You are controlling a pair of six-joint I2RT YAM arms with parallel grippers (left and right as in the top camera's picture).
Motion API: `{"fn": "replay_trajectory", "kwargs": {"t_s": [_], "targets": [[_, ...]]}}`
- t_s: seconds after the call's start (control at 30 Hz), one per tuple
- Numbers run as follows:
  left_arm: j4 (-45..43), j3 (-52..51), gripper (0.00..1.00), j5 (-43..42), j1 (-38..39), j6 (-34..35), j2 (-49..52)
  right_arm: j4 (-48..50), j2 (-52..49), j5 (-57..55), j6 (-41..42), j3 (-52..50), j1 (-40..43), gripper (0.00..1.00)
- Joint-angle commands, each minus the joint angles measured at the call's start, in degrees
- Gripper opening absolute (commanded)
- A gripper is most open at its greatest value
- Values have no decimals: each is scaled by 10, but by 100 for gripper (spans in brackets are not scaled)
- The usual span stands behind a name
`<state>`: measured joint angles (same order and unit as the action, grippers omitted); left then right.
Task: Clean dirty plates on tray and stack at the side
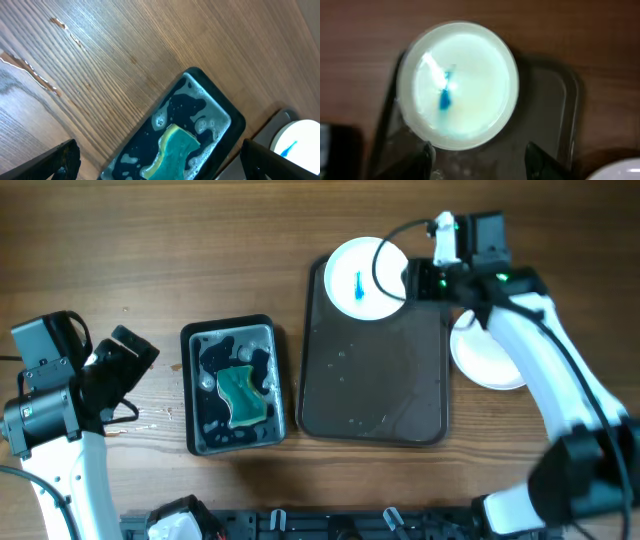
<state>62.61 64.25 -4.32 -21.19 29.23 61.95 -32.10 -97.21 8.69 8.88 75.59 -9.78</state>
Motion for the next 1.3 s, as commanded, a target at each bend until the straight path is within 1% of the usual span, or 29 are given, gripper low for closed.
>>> {"fn": "replay_trajectory", "kwargs": {"t_s": [0.0, 0.13, 0.17, 0.2, 0.23, 0.27, 0.37, 0.53, 0.6, 0.67, 0.73, 0.8, 0.83, 0.87, 0.93, 1.0, 1.03, 1.07, 1.13, 1.17, 1.2, 1.23, 1.27], "targets": [[-2, 9, 100, 5, -5, -1, -5, 138, -122, -22, 18, 3, 14, 60], [-2, 9, 100, 5, -5, -1, -5, 255, -235, 3, 22, 3, 14, 59], [-2, 9, 100, 5, -5, -1, -5, 265, -250, 17, 22, 3, 14, 53], [-2, 9, 100, 5, -5, -1, -5, 264, -260, 19, 22, 3, 14, 37], [-2, 9, 100, 5, -5, -1, -5, 249, -262, 15, 22, 3, 13, 8], [-2, 9, 100, 5, -5, -1, -5, 232, -251, 16, 23, 3, 14, 4], [-2, 9, 100, 5, -5, -1, -5, 183, -193, 15, 23, 3, 15, 4], [-2, 9, 100, 5, -5, -1, -5, 83, -25, 14, 16, 3, 15, 4], [-2, 9, 100, 5, -5, -1, -5, 37, 60, 14, 18, 3, 15, 4], [-2, 9, 100, 5, -5, -1, -5, -25, 127, 14, 40, 3, 15, 4], [-2, 9, 100, 5, -5, -1, -5, -103, 163, 14, 69, 3, 15, 4], [-2, 9, 100, 5, -5, -1, -5, -196, 170, 14, 108, -5, 15, 4], [-2, 9, 100, 5, -5, -1, -5, -227, 167, 15, 131, -25, 14, 4], [-2, 9, 100, 5, -5, -1, -5, -234, 166, 15, 150, -59, 12, 4], [-2, 9, 100, 5, -5, -1, -5, -166, 166, 15, 174, -162, 6, 4], [-2, 9, 100, 5, -5, -1, -5, -73, 166, 48, 228, -244, 6, 4], [-2, 9, 100, 5, -5, -1, -5, -6, 166, 76, 245, -288, 6, 4], [-2, 9, 100, 5, -5, -1, -5, 88, 166, 86, 257, -342, 4, 4], [-2, 9, 100, 5, -5, -1, -5, 130, 165, 57, 257, -374, 0, 4], [-2, 9, 100, 5, -5, -1, -5, 132, 165, 46, 255, -380, 0, 4], [-2, 9, 100, 5, -5, -1, -5, 130, 165, 38, 236, -381, 0, 4], [-2, 9, 100, 5, -5, -1, -5, 128, 165, 43, 190, -381, -1, 4], [-2, 9, 100, 5, -5, -1, -5, 125, 165, 52, 165, -381, -1, 4]]}}
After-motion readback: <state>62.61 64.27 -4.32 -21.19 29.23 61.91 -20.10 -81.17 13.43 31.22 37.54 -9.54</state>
